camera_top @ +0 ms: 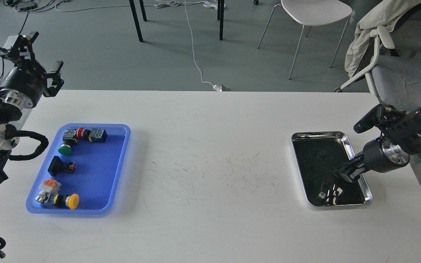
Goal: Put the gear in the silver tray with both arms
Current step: 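Move the gear into the silver tray and release it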
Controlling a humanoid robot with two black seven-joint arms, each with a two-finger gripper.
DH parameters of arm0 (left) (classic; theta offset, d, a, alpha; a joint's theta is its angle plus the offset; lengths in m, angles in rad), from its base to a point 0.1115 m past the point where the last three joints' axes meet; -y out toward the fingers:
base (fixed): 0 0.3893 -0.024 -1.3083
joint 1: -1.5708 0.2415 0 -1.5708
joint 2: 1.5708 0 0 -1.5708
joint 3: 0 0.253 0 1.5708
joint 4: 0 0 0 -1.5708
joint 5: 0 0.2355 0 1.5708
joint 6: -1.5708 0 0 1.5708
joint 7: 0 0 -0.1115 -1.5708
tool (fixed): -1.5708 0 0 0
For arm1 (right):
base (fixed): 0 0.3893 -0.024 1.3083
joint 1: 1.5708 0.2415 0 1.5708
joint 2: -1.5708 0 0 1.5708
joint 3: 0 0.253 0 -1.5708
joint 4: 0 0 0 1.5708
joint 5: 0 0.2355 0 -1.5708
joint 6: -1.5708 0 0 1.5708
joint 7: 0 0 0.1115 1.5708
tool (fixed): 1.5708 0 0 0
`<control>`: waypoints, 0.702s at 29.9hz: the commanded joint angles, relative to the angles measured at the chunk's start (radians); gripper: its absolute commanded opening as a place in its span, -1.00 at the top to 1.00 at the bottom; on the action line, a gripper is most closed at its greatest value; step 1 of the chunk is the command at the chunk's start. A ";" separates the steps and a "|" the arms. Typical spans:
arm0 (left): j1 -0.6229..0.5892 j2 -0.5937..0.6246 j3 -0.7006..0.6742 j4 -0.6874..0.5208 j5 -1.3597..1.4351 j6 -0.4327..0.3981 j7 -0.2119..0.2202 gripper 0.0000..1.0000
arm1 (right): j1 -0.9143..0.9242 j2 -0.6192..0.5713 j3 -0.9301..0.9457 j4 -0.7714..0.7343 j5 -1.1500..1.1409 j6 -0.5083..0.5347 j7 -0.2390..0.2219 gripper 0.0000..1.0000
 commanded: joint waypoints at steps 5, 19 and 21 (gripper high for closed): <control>0.002 0.000 0.000 0.000 0.000 0.000 0.000 -0.98 | -0.012 0.004 0.000 0.014 -0.011 -0.001 -0.001 0.94; 0.002 -0.001 0.000 0.000 0.000 0.000 0.000 -0.98 | -0.035 0.026 0.005 -0.057 -0.012 -0.012 -0.005 0.84; 0.002 -0.001 0.000 0.000 0.000 0.000 0.000 -0.98 | -0.036 0.027 0.008 -0.058 -0.012 -0.012 -0.006 0.81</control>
